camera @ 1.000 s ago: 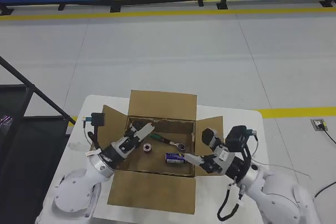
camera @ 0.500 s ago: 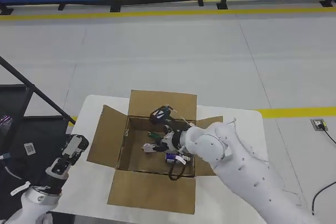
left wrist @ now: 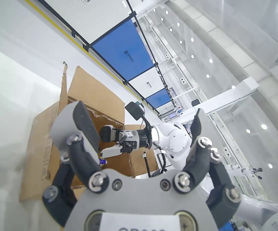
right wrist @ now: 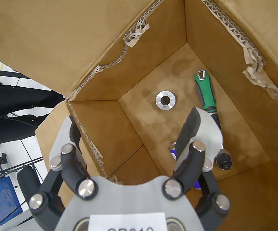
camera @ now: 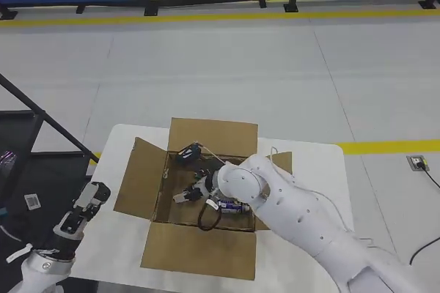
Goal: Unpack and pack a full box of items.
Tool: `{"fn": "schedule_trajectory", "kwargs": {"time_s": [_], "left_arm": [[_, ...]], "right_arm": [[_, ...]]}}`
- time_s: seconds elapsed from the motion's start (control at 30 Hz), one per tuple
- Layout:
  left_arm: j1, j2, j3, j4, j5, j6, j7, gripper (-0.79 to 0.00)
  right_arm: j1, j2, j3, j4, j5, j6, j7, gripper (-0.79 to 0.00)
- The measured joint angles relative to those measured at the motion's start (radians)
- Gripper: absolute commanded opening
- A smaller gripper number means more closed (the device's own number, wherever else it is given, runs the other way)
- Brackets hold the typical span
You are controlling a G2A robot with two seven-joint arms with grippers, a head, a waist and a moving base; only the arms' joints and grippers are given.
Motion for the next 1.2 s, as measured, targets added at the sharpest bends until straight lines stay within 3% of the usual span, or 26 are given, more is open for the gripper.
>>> {"fn": "schedule_trajectory", "kwargs": {"time_s": [0.17,0.27,0.4,0.63,0.77,0.9,1.03,1.2], "left_arm": [[0.0,0.0,0.0,0.001,-0.001,0.002,0.002,0.0],[-0.014,0.001,-0.002,0.017,-0.004,0.04,0.026,0.0],[-0.048,0.004,-0.011,0.074,-0.032,0.081,0.031,0.0],[-0.063,0.011,0.003,0.108,-0.05,0.107,-0.028,0.0],[-0.064,0.015,0.032,0.116,-0.036,0.111,-0.066,0.0],[-0.073,0.017,0.066,0.133,-0.011,0.114,-0.071,0.0],[-0.083,0.018,0.085,0.145,-0.004,0.121,-0.058,0.0],[-0.086,0.021,0.081,0.149,-0.013,0.125,-0.048,0.0]], "right_arm": [[-0.001,0.0,-0.002,0.0,-0.002,0.001,0.001,0.0],[0.01,-0.017,-0.051,0.012,-0.089,0.07,0.029,0.0],[0.054,-0.074,-0.149,0.064,-0.191,0.185,0.057,0.0],[0.106,-0.196,-0.257,0.282,-0.216,0.131,0.023,0.0],[0.118,-0.266,-0.29,0.405,-0.224,0.123,-0.019,-0.086],[0.13,-0.331,-0.299,0.528,-0.212,0.093,-0.065,-0.102],[0.137,-0.379,-0.295,0.63,-0.195,0.062,-0.102,-0.145],[0.143,-0.425,-0.288,0.732,-0.186,0.038,-0.139,-0.259]]}}
